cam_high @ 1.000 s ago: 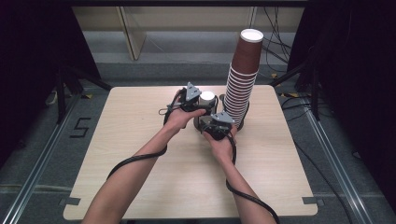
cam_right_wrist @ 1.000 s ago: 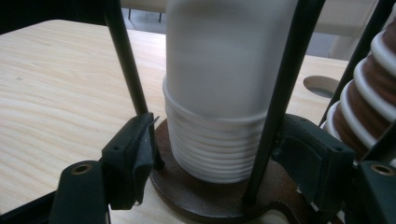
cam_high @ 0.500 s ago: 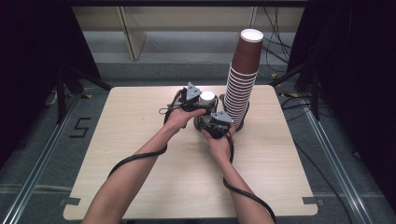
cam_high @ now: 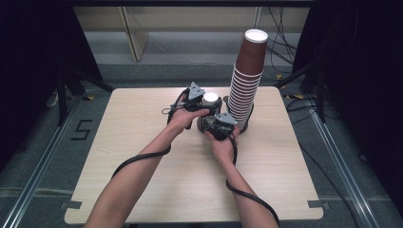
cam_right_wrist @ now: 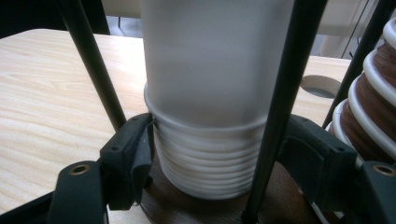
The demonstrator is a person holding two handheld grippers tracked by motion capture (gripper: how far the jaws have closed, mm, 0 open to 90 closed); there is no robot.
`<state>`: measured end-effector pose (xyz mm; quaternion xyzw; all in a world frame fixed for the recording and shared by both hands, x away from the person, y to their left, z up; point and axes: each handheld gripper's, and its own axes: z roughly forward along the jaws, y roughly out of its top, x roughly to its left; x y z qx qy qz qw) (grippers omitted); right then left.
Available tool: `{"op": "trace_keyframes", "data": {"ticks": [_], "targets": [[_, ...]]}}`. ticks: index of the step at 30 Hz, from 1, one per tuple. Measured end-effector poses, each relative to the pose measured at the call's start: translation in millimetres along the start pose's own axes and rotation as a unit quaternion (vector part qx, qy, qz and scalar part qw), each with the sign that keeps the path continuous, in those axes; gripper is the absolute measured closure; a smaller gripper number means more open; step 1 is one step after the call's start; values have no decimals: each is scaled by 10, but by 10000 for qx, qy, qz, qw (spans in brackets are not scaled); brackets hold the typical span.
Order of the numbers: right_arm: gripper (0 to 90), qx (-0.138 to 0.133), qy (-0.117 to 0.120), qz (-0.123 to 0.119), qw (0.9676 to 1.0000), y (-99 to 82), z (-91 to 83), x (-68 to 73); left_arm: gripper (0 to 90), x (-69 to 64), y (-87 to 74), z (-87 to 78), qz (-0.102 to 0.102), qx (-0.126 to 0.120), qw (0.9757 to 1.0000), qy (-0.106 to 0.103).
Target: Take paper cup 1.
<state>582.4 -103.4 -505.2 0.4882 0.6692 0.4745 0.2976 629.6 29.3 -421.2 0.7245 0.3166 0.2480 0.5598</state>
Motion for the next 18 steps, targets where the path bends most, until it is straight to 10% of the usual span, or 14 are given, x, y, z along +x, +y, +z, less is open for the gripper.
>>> {"op": "trace_keyframes", "data": {"ticks": [18], "targets": [[294, 55, -3, -40, 10000, -1, -16, -12, 335, 15, -21, 70, -162, 112, 9998, -13]]}}
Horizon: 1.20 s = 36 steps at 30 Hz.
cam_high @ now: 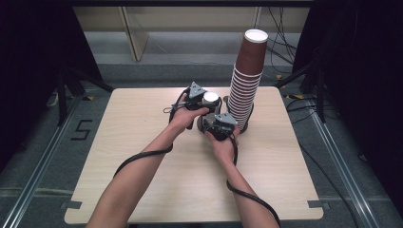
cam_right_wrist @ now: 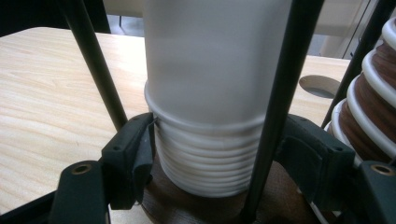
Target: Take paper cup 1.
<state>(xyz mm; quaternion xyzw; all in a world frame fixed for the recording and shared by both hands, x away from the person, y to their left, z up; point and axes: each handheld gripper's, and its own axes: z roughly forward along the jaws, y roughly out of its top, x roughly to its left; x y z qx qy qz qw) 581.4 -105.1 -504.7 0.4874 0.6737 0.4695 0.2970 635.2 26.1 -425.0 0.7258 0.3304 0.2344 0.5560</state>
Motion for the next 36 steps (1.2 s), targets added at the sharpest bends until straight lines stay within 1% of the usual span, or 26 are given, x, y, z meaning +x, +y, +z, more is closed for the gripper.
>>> {"op": "trace_keyframes", "data": {"ticks": [1, 2, 9, 10, 13, 16, 20, 21, 22, 24, 25, 26, 27, 28, 30, 31, 32, 33, 34, 35, 36], "targets": [[294, 0, 0, 0, 10000, 0, 0, 0, 335, 0, 2, -1, 9, 5, 10000, -3], [294, -22, -39, -57, 10000, -3, 8, -5, 336, 0, 5, -2, 14, 9, 10000, -1], [294, -44, -6, -49, 10000, -4, 13, -3, 342, -1, 11, -4, 34, 3, 10000, 5], [294, -24, 31, -21, 10000, -1, 8, -1, 342, -2, 13, -7, 39, 0, 10000, 7], [294, -22, 34, -5, 10000, -1, 8, 1, 344, -8, 39, -20, 60, -75, 10000, 22], [294, 2, 23, -29, 10000, 0, 4, 0, 345, -15, 92, -40, 62, -170, 9998, 24], [295, -21, -12, -78, 10000, 1, 2, -5, 346, -36, 202, -83, 149, -297, 9994, 29], [294, -33, 8, -72, 10000, 0, 5, -5, 346, -39, 221, -92, 182, -320, 9993, 53], [294, -20, -20, -96, 9999, 0, 4, -6, 346, -46, 255, -108, 197, -364, 9991, 97], [296, -34, 17, -74, 10000, -2, 6, -7, 346, -54, 304, -134, 192, -446, 9988, 113], [303, -67, -53, -212, 9997, -4, 4, -26, 347, -60, 326, -146, 209, -477, 9986, 123], [303, -67, -53, -212, 9997, -4, 4, -26, 347, -65, 342, -156, 218, -486, 9985, 118], [305, -97, -122, -171, 9997, -8, -2, -13, 347, -70, 362, -167, 237, -499, 9984, 108], [303, -116, -81, -285, 9995, -12, -14, -13, 346, -77, 385, -179, 250, -523, 9983, 103], [302, -123, -98, -287, 9995, -14, -19, -10, 346, -79, 425, -200, 272, -556, 9980, 95], [301, -62, -24, -295, 9995, -13, -32, -17, 346, -79, 439, -208, 273, -560, 9980, 88], [301, -131, -3, -265, 9996, -17, -33, -14, 346, -81, 455, -217, 285, -580, 9979, 99], [301, -181, 38, -423, 9989, -16, -52, -30, 346, -83, 470, -227, 282, -587, 9978, 91], [301, -181, 38, -423, 9989, -16, -52, -30, 346, -84, 484, -237, 302, -602, 9977, 89], [300, -258, -30, -287, 9993, -24, -66, -3, 346, -83, 502, -252, 316, -618, 9975, 91], [301, -240, 6, -316, 9992, -21, -84, -1, 346, -79, 516, -265, 320, -626, 9975, 93]]}}
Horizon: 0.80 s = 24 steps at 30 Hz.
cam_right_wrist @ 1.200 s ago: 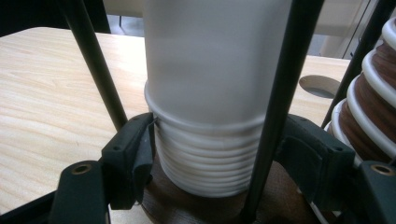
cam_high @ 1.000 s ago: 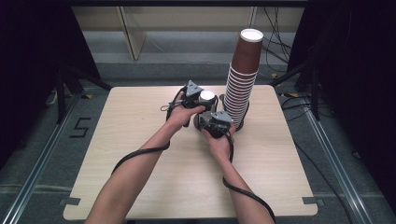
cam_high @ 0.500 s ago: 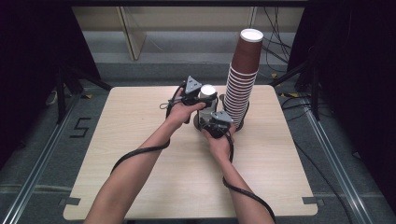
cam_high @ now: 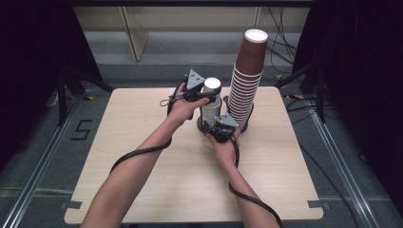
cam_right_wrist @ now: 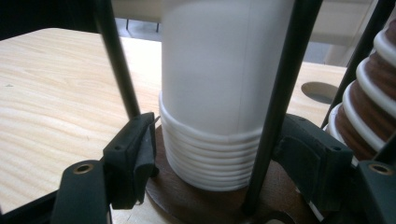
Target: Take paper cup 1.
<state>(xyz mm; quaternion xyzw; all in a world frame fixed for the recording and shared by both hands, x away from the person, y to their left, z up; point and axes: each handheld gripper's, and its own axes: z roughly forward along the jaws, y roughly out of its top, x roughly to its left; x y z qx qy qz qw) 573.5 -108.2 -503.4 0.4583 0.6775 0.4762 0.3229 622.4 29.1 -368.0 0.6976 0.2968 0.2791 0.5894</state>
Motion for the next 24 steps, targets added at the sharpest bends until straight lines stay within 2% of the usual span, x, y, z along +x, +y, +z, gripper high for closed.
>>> {"op": "trace_keyframes", "data": {"ticks": [3, 5, 6, 7, 10, 13, 15, 17, 19, 22, 24], "targets": [[299, -77, 77, -98, 9999, 19, -31, -15, 346, 12, 39, -31, 1, -25, 10000, 19], [297, -24, 27, 88, 10000, 39, -83, 3, 346, 20, 73, -57, 12, -40, 10000, 34], [295, -92, 33, 26, 9999, 43, -80, -10, 346, 22, 95, -72, 19, -55, 10000, 49], [293, -51, 52, -58, 10000, 61, -103, -26, 346, 26, 127, -95, 18, -92, 9999, 58], [286, -78, 70, -75, 9999, 99, -178, -43, 346, 26, 195, -163, 49, -164, 9998, 74], [286, -158, 131, -208, 9996, 114, -240, -52, 346, 40, 249, -245, 82, -199, 9997, 81], [285, -124, 171, -210, 9996, 120, -286, -59, 346, 58, 276, -306, 70, -193, 9998, 86], [284, -87, 255, -442, 9987, 127, -312, -96, 346, 83, 296, -371, 59, -187, 9998, 94], [282, -42, 251, -349, 9991, 123, -356, -104, 346, 96, 309, -435, 46, -135, 9999, 74], [278, 130, 413, -334, 9985, 137, -433, -112, 345, 99, 316, -520, 52, -117, 9999, 48], [276, 131, 513, -373, 9979, 154, -524, -133, 346, 95, 298, -579, 72, -66, 9999, 41]]}}
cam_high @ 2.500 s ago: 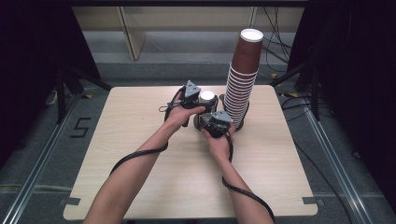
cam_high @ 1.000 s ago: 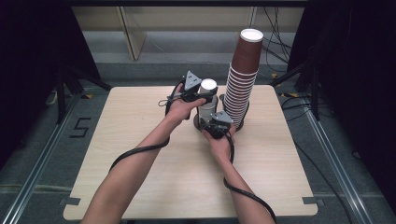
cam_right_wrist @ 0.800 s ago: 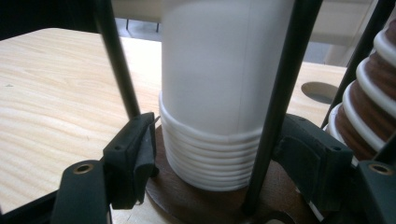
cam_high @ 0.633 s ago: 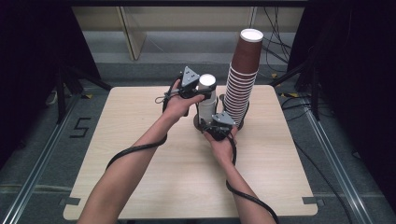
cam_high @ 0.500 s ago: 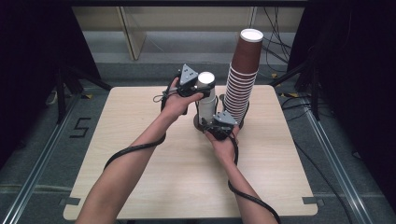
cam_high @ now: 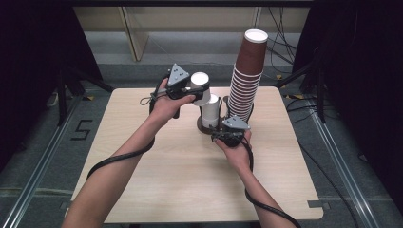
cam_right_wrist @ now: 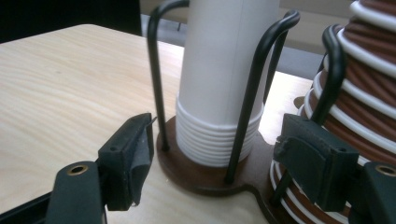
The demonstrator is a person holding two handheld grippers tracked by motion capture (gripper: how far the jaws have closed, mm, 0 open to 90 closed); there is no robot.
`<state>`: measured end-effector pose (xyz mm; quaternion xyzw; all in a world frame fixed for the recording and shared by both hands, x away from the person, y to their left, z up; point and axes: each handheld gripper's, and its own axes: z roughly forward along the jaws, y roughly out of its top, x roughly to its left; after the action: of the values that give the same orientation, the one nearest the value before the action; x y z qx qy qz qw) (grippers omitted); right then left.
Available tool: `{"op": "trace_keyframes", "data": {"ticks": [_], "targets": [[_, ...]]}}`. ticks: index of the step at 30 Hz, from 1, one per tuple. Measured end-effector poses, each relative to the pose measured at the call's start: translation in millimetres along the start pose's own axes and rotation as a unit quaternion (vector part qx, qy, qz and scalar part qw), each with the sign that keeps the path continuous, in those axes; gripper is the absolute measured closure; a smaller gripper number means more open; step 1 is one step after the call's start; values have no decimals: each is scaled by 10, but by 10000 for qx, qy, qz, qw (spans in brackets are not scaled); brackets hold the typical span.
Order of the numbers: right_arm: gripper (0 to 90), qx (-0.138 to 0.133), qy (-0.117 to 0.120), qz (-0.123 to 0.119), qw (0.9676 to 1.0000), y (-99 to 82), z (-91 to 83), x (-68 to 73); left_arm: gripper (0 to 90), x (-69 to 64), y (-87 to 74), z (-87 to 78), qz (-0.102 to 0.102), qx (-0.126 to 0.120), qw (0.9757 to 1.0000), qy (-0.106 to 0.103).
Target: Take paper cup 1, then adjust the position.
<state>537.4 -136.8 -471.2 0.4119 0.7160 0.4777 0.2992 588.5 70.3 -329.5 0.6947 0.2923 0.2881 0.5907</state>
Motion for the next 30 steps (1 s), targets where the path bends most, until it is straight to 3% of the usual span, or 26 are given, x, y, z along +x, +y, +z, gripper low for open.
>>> {"op": "trace_keyframes", "data": {"ticks": [4, 8, 10, 13, 14, 17, 18, 19, 22, 23, 24, 25, 26, 29, 30], "targets": [[274, -57, 58, -284, 9996, 17, -119, -43, 345, -45, -80, -112, 60, 178, 9998, -27], [270, -62, 133, -167, 9998, 11, -304, -91, 345, -78, -150, -216, 104, 305, 9995, -36], [267, -106, 125, -305, 9994, -19, -459, -187, 345, -109, -185, -271, 133, 397, 9991, -53], [265, -99, 71, -298, 9995, -47, -562, -239, 345, -160, -236, -351, 200, 487, 9986, -90], [262, -63, 130, -164, 9998, -60, -598, -242, 345, -181, -259, -380, 206, 528, 9983, -119], [251, -113, 66, -306, 9994, -96, -741, -316, 345, -261, -347, -455, 254, 680, 9972, -198], [249, -28, 97, -130, 9999, -114, -800, -307, 345, -292, -376, -479, 290, 749, 9965, -234], [245, -123, 53, -233, 9996, -131, -846, -336, 345, -323, -402, -504, 331, 800, 9959, -262], [231, -109, 142, 30, 9998, -222, -992, -335, 345, -411, -472, -578, 381, 969, 9937, -405], [225, -97, 272, 109, 9995, -259, -1024, -330, 345, -452, -498, -615, 457, 1057, 9921, -500], [220, -66, 342, 41, 9994, -305, -1061, -329, 345, -489, -525, -640, 466, 1110, 9910, -591], [217, 136, 436, 335, 9984, -340, -1116, -269, 344, -516, -546, -656, 464, 1142, 9903, -645], [214, 31, 486, 210, 9986, -371, -1118, -267, 344, -551, -575, -676, 478, 1186, 9894, -691], [196, 121, 736, 200, 9970, -460, -1181, -195, 344, -633, -646, -720, 517, 1304, 9870, -778], [191, 246, 773, 325, 9962, -483, -1224, -151, 344, -654, -662, -725, 512, 1307, 9869, -800]]}}
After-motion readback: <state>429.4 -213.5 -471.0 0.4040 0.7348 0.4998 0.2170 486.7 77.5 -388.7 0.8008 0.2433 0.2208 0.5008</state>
